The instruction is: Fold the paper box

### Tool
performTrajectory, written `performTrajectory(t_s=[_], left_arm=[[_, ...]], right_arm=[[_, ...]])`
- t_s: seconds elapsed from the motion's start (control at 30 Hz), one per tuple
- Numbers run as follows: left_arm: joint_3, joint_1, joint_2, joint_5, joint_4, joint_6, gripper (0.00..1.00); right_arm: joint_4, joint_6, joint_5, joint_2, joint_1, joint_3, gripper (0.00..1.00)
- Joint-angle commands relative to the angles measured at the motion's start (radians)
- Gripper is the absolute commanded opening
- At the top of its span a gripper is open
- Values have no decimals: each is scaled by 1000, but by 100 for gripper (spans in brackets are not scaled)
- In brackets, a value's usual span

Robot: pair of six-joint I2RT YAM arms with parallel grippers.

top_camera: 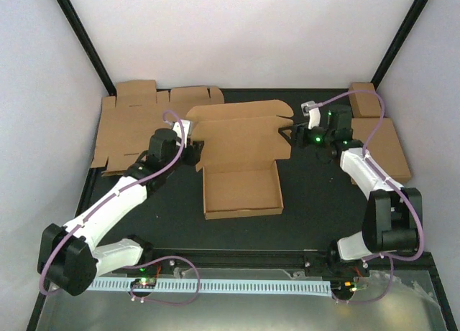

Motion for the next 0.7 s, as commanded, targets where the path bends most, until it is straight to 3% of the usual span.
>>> performTrajectory(t_s=[0.0,0.3,0.43,0.67], left_arm=[[61,7,4,32,-7,-1,48],[69,8,11,85,-26,1,25],[66,8,8,104,-38,3,3],[41,8,-30,115,-56,3,2]], right_arm=[[-28,-25,2,-18,35,27,71],[-69,-16,36,-100,90,0,60],[-83,-2,79,-180,121,-34,57],[-53,54,168,-326,199,-157,51]])
